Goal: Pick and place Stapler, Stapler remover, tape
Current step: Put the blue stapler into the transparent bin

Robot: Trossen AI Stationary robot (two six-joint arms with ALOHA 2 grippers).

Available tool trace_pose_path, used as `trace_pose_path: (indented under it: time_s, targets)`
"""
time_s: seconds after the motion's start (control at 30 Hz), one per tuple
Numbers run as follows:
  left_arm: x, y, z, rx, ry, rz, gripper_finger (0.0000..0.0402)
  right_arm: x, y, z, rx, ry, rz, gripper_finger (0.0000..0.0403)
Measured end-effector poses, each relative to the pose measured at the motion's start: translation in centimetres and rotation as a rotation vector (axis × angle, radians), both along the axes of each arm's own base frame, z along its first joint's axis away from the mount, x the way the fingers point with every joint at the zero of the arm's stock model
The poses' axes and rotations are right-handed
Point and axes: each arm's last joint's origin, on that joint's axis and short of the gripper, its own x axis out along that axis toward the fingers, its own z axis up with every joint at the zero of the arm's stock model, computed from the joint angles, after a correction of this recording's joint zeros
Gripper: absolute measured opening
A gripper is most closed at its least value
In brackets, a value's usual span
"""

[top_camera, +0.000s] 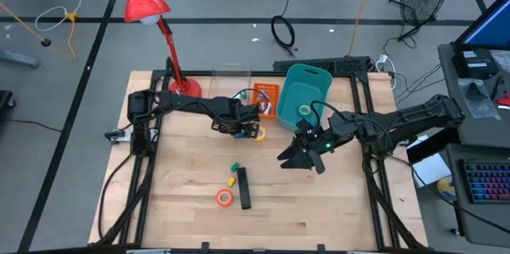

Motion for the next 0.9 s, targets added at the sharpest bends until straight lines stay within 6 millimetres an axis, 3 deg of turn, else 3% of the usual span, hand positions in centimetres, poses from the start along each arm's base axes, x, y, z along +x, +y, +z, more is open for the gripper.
trace_pose_path:
  time_s: [0.4, 0.9]
  targets:
    - [0.7, 0.0, -1.1, 0.013, -0.008, -0.009, 0.0230, 0.0, 0.0, 0.0, -0.003, -0.001, 0.001, 0.0209]
    - [0.7, 0.0, -1.1, 0.018, -0.008, -0.036, 0.0175, 0.0, 0.0, 0.0, -0.001, 0.000, -0.009, 0.0209]
